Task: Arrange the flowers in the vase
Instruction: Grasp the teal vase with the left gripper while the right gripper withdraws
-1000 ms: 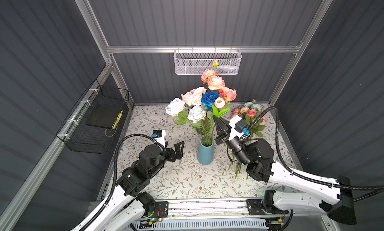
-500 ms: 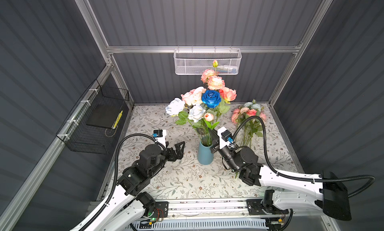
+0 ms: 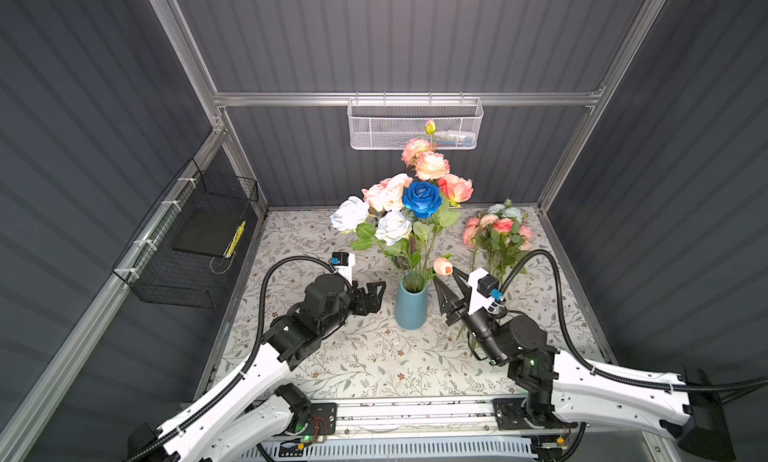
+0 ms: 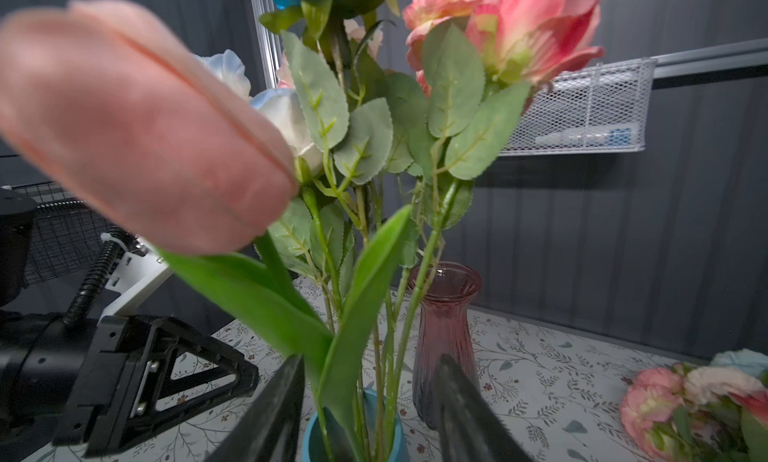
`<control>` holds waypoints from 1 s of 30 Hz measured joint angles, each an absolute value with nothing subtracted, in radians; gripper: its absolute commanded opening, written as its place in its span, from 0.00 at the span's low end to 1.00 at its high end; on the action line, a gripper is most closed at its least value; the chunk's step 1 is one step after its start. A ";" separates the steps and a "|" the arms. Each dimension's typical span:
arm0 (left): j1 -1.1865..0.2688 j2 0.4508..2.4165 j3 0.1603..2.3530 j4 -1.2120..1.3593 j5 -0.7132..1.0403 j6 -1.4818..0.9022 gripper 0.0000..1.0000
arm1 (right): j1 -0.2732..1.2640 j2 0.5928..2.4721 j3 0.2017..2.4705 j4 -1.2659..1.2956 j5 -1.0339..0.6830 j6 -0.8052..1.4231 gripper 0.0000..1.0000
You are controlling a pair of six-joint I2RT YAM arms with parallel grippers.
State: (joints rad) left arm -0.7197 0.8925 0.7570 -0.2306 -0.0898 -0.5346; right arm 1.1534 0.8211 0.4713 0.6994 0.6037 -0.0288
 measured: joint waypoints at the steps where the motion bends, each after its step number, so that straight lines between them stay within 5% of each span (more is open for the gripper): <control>1: -0.720 0.908 0.763 -0.227 -0.083 -0.535 0.86 | 1.154 0.796 0.457 0.688 0.616 -0.021 0.54; 9: -0.720 1.032 0.859 -0.202 -0.035 -0.533 0.82 | 1.153 0.653 0.439 0.543 0.678 0.059 0.53; 24: -0.720 1.264 1.095 -0.373 0.083 -0.475 0.48 | 1.153 0.601 0.461 0.402 0.748 0.113 0.54; 30: -0.720 1.313 1.163 -0.484 0.102 -0.451 0.46 | 1.153 0.588 0.461 0.385 0.763 0.113 0.54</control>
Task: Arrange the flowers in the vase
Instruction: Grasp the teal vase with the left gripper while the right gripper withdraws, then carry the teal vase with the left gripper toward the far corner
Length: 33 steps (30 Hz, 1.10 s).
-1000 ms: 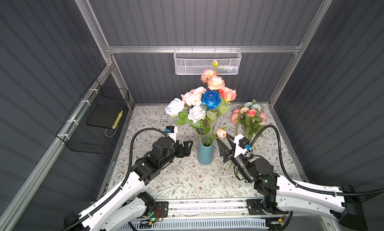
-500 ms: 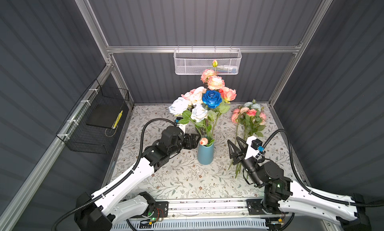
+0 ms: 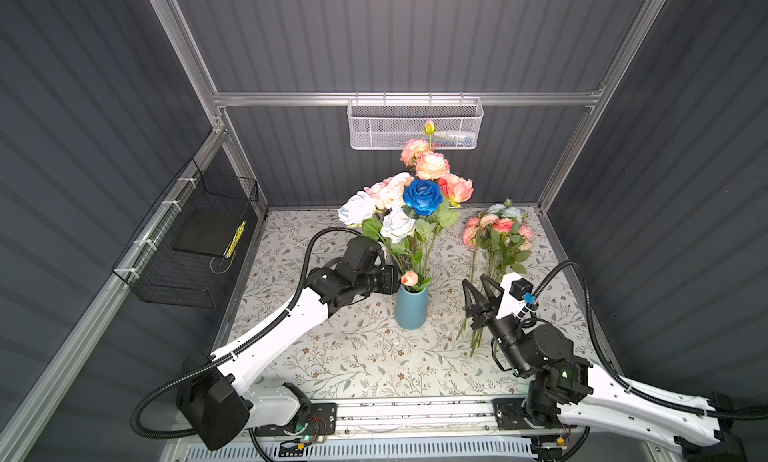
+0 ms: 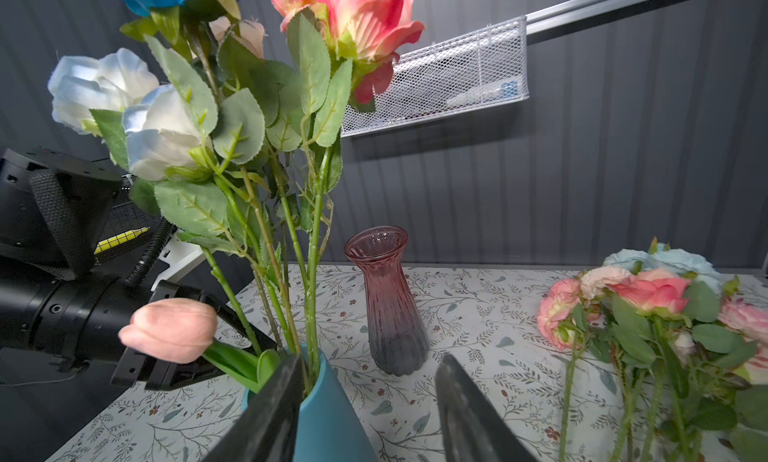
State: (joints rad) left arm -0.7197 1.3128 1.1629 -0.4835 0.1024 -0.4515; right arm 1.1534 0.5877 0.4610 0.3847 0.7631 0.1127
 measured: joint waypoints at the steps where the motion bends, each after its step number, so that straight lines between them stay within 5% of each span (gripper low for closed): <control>1: -0.720 1.320 1.180 -0.506 0.106 -0.447 0.46 | 1.153 0.588 0.461 0.383 0.765 0.113 0.54; 18: -0.777 1.583 1.522 -0.854 0.080 -0.345 0.39 | 1.141 0.514 0.433 0.340 0.787 0.115 0.56; 30: -0.805 1.663 1.637 -1.048 -0.143 -0.290 0.03 | 1.135 0.451 0.405 0.311 0.792 0.131 0.56; 33: -0.798 1.663 1.636 -1.058 -0.146 -0.305 0.00 | 1.135 0.451 0.405 0.308 0.791 0.131 0.56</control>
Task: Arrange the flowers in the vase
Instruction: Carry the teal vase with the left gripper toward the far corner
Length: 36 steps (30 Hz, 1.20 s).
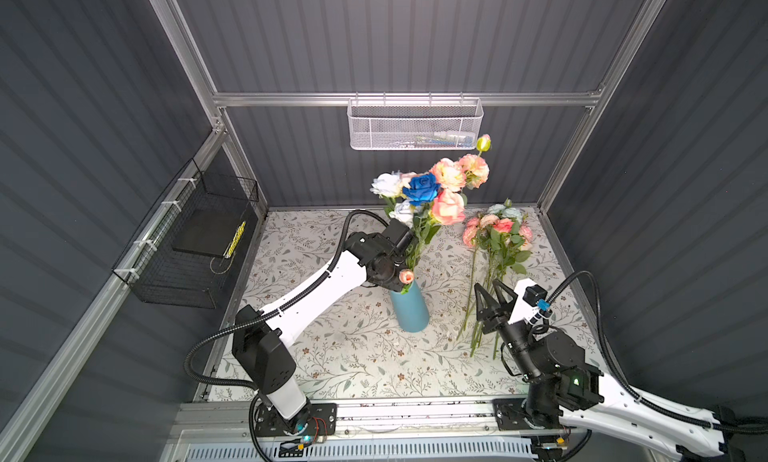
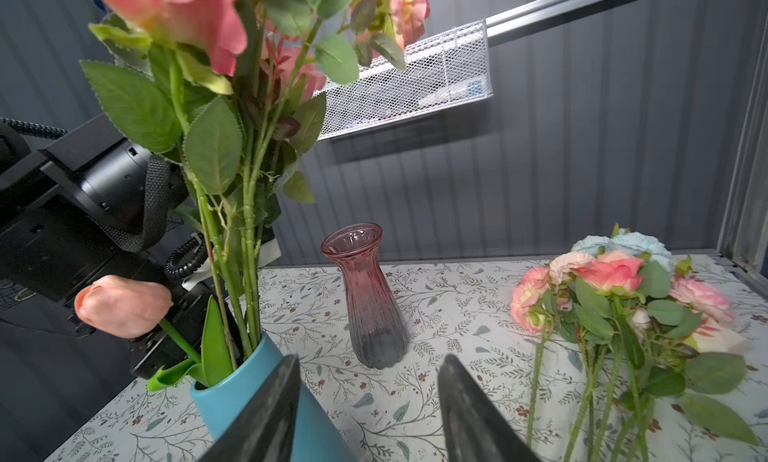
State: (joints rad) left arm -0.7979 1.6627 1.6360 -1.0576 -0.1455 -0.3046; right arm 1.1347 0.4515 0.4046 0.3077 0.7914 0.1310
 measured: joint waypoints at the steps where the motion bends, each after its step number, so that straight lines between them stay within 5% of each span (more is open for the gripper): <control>1: -0.798 1.663 1.636 -1.058 -0.152 -0.307 0.00 | 1.135 0.451 0.405 0.307 0.791 0.131 0.56; 7: -0.794 1.658 1.636 -1.057 -0.193 -0.305 0.00 | 1.130 0.454 0.405 0.306 0.790 0.131 0.55; 18: -0.524 1.682 1.666 -1.050 -0.287 -0.276 0.00 | 1.118 0.472 0.404 0.315 0.778 0.131 0.55; 36: -0.272 2.042 2.148 -1.165 -0.313 -0.259 0.00 | 1.090 0.421 0.371 0.313 0.747 0.147 0.56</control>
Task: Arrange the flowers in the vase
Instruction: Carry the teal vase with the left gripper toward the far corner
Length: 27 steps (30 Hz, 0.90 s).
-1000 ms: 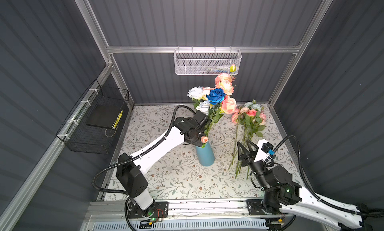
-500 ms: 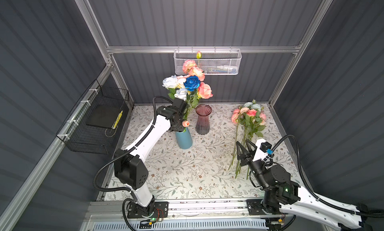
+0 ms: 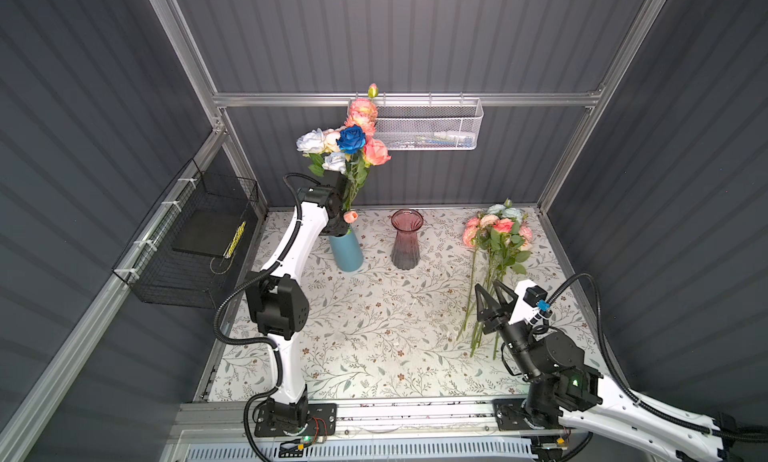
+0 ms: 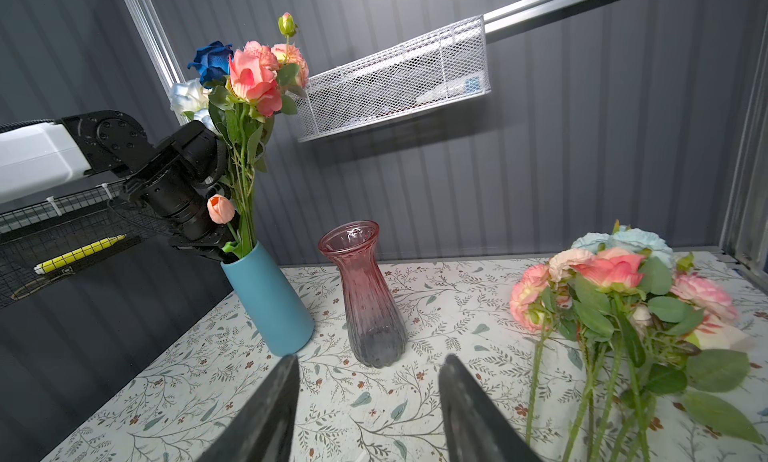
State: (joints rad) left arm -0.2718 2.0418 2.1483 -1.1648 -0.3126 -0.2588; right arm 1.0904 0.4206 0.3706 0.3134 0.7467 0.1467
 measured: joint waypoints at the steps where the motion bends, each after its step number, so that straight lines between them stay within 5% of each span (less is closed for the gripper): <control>1: -0.271 2.061 2.179 -1.177 -0.315 -0.256 0.00 | 1.089 0.417 0.369 0.313 0.747 0.149 0.57; 4: -0.272 2.099 2.238 -1.208 -0.315 -0.250 0.00 | 1.089 0.414 0.368 0.308 0.746 0.154 0.57; 7: -0.272 2.109 2.257 -1.220 -0.315 -0.247 0.30 | 1.087 0.413 0.368 0.297 0.744 0.158 0.58; 9: -0.272 2.109 2.262 -1.210 -0.310 -0.250 0.39 | 1.086 0.413 0.368 0.290 0.744 0.159 0.58; 27: -0.271 2.060 2.313 -1.203 -0.316 -0.262 0.55 | 1.086 0.465 0.368 0.283 0.738 0.176 0.62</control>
